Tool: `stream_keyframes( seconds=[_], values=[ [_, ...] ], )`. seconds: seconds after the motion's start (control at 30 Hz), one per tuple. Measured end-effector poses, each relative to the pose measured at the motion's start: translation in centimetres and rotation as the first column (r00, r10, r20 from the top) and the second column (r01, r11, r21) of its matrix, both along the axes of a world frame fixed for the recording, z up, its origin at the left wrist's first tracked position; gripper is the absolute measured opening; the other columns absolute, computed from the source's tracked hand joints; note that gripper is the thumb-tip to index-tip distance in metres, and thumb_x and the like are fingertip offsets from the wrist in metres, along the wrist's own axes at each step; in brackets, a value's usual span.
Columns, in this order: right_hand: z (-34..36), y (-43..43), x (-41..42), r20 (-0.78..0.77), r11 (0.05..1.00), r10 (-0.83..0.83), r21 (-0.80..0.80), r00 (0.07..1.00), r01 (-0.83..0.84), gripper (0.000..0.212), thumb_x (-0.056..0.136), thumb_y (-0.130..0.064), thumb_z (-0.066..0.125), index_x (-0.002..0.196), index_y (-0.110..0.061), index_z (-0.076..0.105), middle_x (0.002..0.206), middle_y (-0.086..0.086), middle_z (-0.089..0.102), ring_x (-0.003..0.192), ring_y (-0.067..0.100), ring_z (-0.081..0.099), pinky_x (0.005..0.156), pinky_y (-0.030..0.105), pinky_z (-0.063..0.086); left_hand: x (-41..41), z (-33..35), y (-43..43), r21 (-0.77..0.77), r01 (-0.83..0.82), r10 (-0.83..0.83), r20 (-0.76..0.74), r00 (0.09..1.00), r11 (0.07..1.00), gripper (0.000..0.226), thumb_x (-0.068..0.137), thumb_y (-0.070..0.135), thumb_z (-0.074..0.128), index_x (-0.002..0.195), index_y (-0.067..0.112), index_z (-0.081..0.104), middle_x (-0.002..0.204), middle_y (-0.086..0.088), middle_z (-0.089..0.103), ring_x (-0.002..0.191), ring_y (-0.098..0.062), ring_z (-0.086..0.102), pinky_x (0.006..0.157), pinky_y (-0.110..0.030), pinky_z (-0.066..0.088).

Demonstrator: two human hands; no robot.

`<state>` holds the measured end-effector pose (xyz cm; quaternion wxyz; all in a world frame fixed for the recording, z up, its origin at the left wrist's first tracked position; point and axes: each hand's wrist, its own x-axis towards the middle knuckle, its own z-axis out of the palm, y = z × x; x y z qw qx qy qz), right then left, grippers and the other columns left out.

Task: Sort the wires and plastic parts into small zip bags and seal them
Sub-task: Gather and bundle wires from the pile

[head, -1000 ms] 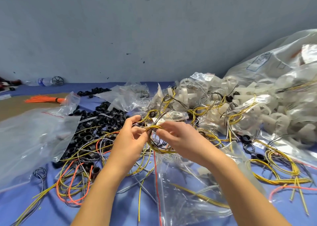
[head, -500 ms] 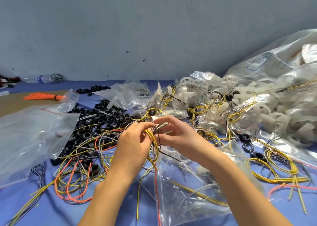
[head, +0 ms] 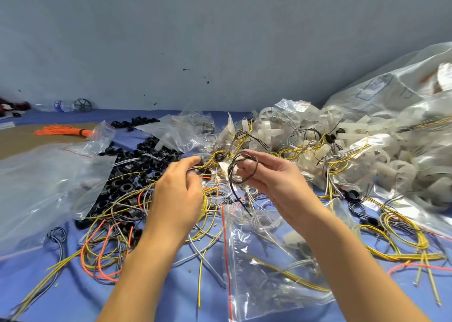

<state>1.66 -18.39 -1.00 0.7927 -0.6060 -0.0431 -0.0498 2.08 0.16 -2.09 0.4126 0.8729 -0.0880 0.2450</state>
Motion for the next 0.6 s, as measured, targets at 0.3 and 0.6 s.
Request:
stream_keyframes(
  seconds=[0.3,0.6],
  values=[
    [0.3,0.3,-0.7,0.056,0.987,0.077,0.137,0.995,-0.084,0.027,0.096,-0.001,0.051,0.12,-0.005,0.062,0.101,0.013,0.073,0.086,0.018,0.071,0.087,0.028,0.057,-0.6,0.2,-3.1,-0.54,0.354,-0.552,-0.262,0.792,0.764,0.03,0.104,0.019,0.041,0.087,0.014,0.065,0.066,0.006,0.069,0.064,-0.007,0.063,0.068,-0.022,0.054],
    [-0.5,-1.5,-1.2,0.265,0.692,-0.155,-0.658,0.952,0.296,0.017,0.095,-0.032,0.061,0.094,-0.049,0.065,0.109,-0.014,0.067,0.098,-0.005,0.062,0.084,0.014,0.047,-0.4,-0.6,-2.3,-0.135,0.28,-0.28,0.015,0.96,0.951,0.023,0.102,0.024,0.044,0.116,0.028,0.062,0.071,0.01,0.062,0.067,-0.006,0.058,0.067,-0.027,0.047]
  ],
)
